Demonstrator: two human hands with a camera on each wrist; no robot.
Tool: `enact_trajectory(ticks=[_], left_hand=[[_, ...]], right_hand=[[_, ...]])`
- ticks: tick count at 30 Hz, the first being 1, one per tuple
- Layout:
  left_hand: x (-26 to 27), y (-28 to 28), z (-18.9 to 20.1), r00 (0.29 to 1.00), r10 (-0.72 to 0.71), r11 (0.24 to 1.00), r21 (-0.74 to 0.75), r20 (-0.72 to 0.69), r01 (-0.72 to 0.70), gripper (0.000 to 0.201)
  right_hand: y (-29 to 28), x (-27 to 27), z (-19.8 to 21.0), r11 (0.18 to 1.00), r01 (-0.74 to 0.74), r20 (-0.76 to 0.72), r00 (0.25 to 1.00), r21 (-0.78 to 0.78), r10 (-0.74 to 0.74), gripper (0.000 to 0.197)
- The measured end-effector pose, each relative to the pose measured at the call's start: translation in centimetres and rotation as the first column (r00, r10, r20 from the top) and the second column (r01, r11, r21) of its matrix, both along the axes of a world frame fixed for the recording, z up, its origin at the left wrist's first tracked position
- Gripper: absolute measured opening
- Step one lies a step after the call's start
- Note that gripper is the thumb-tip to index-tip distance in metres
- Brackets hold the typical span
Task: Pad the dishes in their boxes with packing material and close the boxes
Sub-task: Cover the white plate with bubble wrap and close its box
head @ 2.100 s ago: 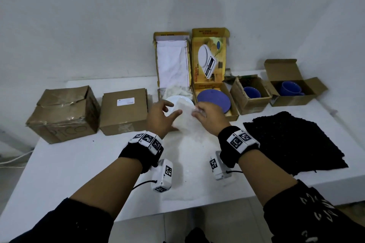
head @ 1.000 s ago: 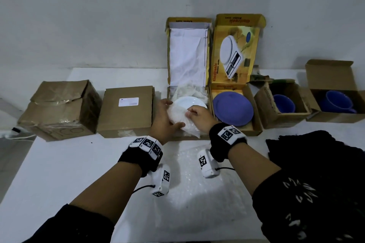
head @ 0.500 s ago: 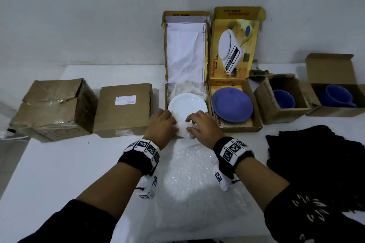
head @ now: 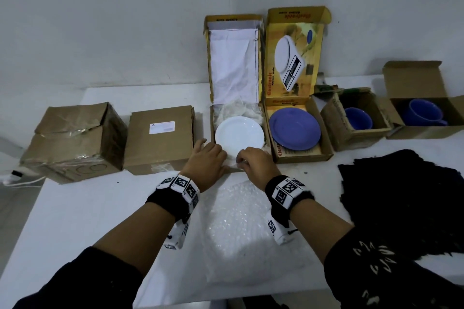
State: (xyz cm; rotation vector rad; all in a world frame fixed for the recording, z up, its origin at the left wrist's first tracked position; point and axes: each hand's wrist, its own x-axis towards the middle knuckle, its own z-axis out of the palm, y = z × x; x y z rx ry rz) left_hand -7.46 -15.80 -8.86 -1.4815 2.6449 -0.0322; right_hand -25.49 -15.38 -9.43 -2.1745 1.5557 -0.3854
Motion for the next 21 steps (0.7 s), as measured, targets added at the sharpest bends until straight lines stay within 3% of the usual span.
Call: enact_trajectory(ticks=[4,9,12,16,19,21], left_hand=[[-0.4,0.3,-0.4,0.992,-0.048,0.997,0.064,0.119,0.041,0.051],[-0.5,0.4,-1.7,0.997,-0.034,0.999,0.006,0.068,0.033,0.05],[-0.2,0.2,-1.8,0.997,-0.074,0.996,-0.039,-0.008,0.074,0.048],[0.1,-0.2,-2.2,0.994,-0.106,0.988,-0.116,-0.01,0.104,0.065],[0.2,-0.4,-2.1,0.993,-0.121,0.983,-0.139,-0.018,0.117,0.048],[-0.2,-0.1,-1.7,0.994,-0.108,0.988,-0.112,-0.029,0.104,0.039]], right_hand=[[0.4,-0.3,-0.8,0.999,-0.017,-0.026,1.0,-0.034,0.016,0.021],[1.1,-1.0,-1.2,0.993,-0.034,-0.155,0.988,-0.116,0.015,0.044],[0.7,-1.1,-1.2,0.995,-0.054,-0.161,0.986,-0.085,0.04,0.031],[0.3,-0.8,-0.9,1.0,-0.001,-0.1,0.995,-0.017,0.0,0.021],[0.1,-1.1,-0.6,0.998,0.055,0.041,0.998,0.042,-0.057,0.018],[-0.1,-1.2,-0.7,0.998,0.057,0.044,0.997,0.041,-0.059,0.016]])
